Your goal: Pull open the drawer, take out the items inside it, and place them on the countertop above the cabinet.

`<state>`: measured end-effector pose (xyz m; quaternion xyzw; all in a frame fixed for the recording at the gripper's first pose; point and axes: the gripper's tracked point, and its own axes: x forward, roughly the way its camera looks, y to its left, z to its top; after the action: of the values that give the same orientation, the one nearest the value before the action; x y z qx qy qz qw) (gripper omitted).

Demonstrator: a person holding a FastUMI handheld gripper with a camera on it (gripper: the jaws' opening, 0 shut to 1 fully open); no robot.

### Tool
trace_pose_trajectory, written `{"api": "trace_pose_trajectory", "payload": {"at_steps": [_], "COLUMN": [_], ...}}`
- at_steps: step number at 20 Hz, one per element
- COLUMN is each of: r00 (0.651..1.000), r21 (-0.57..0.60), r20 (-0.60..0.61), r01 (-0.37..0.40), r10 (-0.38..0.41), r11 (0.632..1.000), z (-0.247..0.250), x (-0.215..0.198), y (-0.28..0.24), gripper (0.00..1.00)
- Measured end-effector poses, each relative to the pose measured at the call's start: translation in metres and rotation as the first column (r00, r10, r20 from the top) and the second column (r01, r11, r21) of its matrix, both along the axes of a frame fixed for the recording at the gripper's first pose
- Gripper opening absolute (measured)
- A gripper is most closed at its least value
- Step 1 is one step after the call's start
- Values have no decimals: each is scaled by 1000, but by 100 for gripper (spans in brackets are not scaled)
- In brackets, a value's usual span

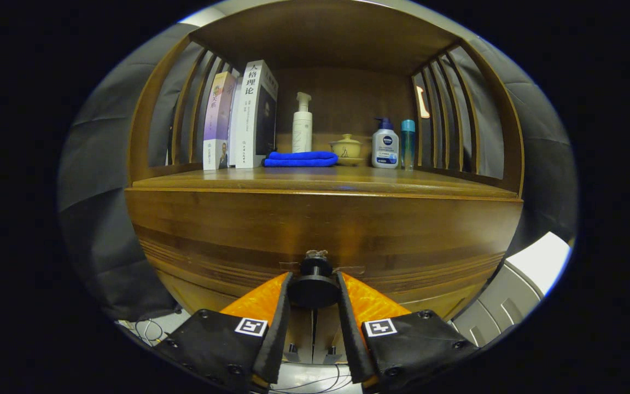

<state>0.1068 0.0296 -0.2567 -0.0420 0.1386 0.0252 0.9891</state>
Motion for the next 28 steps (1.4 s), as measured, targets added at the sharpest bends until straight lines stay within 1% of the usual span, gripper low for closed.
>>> {"api": "trace_pose_trajectory", "payload": {"at_steps": [1, 2, 3, 6, 7, 8, 12, 17, 22, 24, 28], "r00": [1000, 1000, 1000, 1000, 1000, 1000, 1000, 1000, 1000, 999, 999], "r21": [15, 27, 43, 30, 30, 13, -40, -6, -3, 24, 9], "r20": [-5, -4, -6, -13, -8, -12, 15, 2, -13, -12, -22], "r01": [-2, 0, 5, -14, -15, -20, -13, -29, -27, -31, -46], "r10": [2, 0, -5, 14, 16, 21, 14, 29, 27, 31, 46], "r11": [1000, 1000, 999, 999, 999, 1000, 999, 1000, 1000, 999, 999], "z": [0, 0, -2, -3, -5, -4, -4, -5, -5, -4, -4], "x": [0, 0, 4, 1, -2, 2, 2, -4, -25, -36, -58], "y": [2, 3, 2, 1, 0, 1, 0, -1, -2, -3, -3], "gripper": [43, 43, 38, 25, 25, 19, 19, 19, 19, 19, 19]}}
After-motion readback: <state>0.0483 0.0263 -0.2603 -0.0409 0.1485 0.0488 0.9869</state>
